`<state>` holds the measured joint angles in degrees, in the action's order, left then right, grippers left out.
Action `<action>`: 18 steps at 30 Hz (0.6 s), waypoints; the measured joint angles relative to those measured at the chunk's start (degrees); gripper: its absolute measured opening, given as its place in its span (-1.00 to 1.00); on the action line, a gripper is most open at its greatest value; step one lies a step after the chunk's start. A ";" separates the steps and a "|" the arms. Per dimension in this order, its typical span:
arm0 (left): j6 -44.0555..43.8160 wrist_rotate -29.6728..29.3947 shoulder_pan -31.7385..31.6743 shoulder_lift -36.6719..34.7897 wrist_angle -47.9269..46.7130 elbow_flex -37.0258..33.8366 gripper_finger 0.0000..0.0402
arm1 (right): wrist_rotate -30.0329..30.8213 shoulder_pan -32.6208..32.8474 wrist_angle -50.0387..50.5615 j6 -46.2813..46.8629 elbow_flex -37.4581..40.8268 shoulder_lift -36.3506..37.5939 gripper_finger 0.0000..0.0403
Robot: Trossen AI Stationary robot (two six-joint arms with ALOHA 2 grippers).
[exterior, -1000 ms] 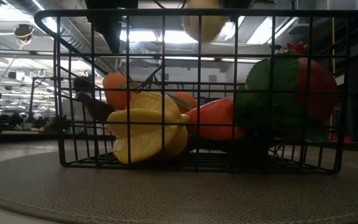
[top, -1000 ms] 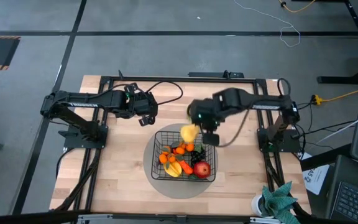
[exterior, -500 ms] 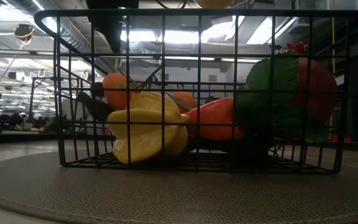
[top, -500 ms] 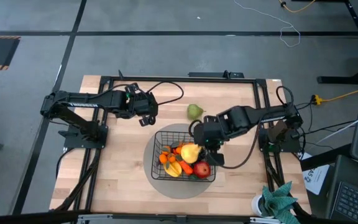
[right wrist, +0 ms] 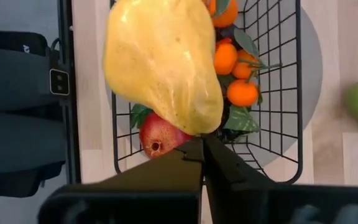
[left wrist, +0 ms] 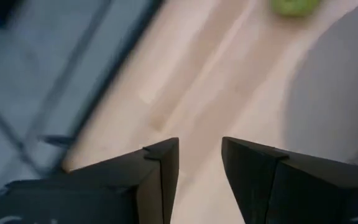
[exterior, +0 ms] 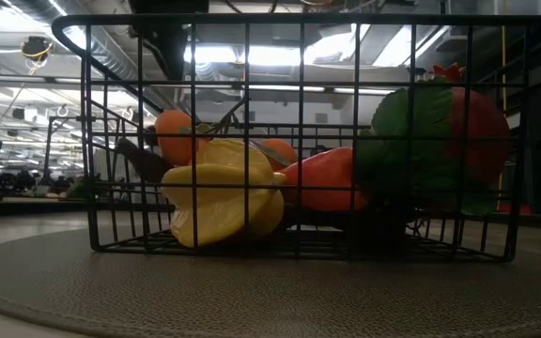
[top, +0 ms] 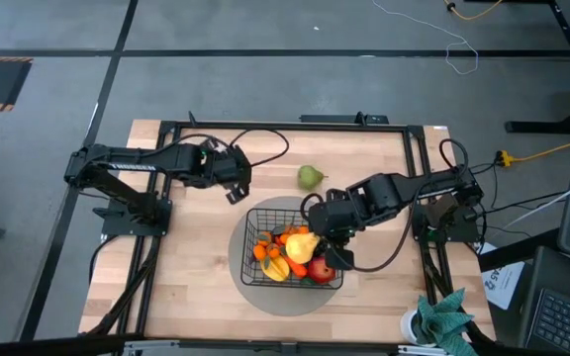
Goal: Build produce basket
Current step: Put the yellow pear into the wire basket
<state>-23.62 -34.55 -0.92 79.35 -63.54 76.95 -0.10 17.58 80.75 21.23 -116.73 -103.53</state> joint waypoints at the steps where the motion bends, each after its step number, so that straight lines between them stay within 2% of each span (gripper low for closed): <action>1: -2.16 2.33 0.30 0.00 0.05 0.00 -0.45 | 0.02 -0.02 0.00 0.72 0.00 0.00 -1.00; 3: -2.72 6.38 1.59 -0.24 0.03 -0.01 -0.45 | 0.02 -0.02 0.13 1.12 0.00 0.00 -1.00; 6: -4.33 7.27 6.10 -3.32 -0.03 -0.07 -0.45 | 0.02 -0.02 0.68 1.03 0.00 0.00 -1.00; 9: -6.82 3.95 12.42 -7.74 0.95 -0.26 -0.45 | 0.04 -0.02 0.64 0.75 0.00 0.00 -1.00; 13: -7.06 -3.26 20.07 -14.63 9.43 -4.59 -0.45 | 0.09 -0.02 0.57 -0.54 0.00 0.00 -1.00; 18: -4.48 -3.89 24.74 -23.34 23.67 -15.69 -0.45 | 0.48 -0.02 0.55 -0.40 0.00 0.00 -1.00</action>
<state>-28.10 -38.45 23.82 56.01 -39.87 61.26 0.38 17.56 81.30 20.83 -116.73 -103.53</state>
